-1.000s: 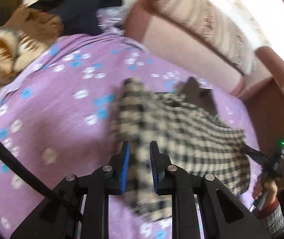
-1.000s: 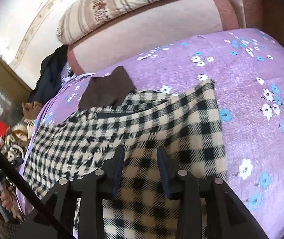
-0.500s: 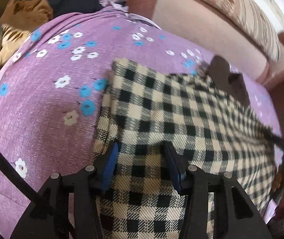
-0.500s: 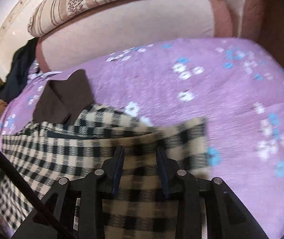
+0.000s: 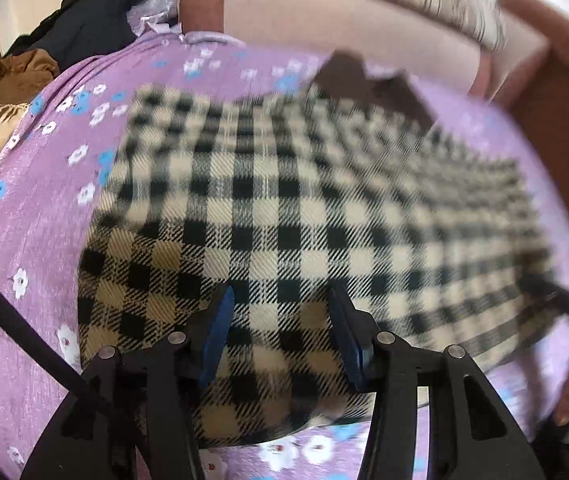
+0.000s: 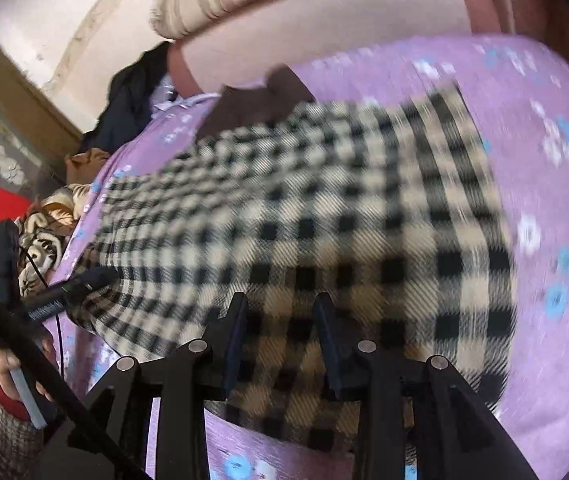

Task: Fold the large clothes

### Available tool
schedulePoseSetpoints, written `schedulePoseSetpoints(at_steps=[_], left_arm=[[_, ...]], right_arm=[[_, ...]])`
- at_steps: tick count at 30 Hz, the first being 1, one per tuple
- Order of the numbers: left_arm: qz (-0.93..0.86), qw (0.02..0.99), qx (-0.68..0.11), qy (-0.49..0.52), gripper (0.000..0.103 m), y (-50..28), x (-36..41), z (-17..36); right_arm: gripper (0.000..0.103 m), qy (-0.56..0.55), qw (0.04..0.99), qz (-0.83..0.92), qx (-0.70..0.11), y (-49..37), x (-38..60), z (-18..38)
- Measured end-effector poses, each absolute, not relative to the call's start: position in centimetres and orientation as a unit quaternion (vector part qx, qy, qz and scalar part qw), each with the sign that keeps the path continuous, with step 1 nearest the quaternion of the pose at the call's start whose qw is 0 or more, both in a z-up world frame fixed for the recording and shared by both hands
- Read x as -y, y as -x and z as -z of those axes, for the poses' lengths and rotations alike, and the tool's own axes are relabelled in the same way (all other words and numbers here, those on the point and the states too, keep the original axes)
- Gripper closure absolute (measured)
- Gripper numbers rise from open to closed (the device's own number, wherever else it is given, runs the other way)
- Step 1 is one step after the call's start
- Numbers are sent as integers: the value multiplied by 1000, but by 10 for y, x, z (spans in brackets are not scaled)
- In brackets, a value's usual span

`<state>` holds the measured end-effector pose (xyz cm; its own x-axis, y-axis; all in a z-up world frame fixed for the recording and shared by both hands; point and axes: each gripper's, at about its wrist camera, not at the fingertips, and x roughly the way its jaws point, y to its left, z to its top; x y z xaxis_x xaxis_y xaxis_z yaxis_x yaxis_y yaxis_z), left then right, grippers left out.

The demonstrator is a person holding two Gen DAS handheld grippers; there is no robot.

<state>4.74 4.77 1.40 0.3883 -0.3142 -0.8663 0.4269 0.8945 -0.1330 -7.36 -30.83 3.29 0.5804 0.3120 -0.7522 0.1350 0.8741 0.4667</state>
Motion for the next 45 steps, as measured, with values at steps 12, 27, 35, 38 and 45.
schedulePoseSetpoints(at_steps=[12, 27, 35, 38, 45], left_arm=[[227, 848, -479, 5, 54, -20, -71, -45], [265, 853, -450, -20, 54, 36, -42, -53], [286, 839, -462, -27, 54, 61, -23, -39], [299, 831, -467, -34, 54, 66, -10, -33], [317, 825, -461, -78, 51, 88, 25, -25]], right_arm=[[47, -305, 870, 37, -385, 151, 380, -65], [44, -450, 797, 30, -403, 159, 417, -11], [41, -448, 785, -12, -429, 117, 420, 2], [41, -436, 786, -32, -436, 96, 420, 1], [41, -437, 774, -109, -445, 44, 422, 13]])
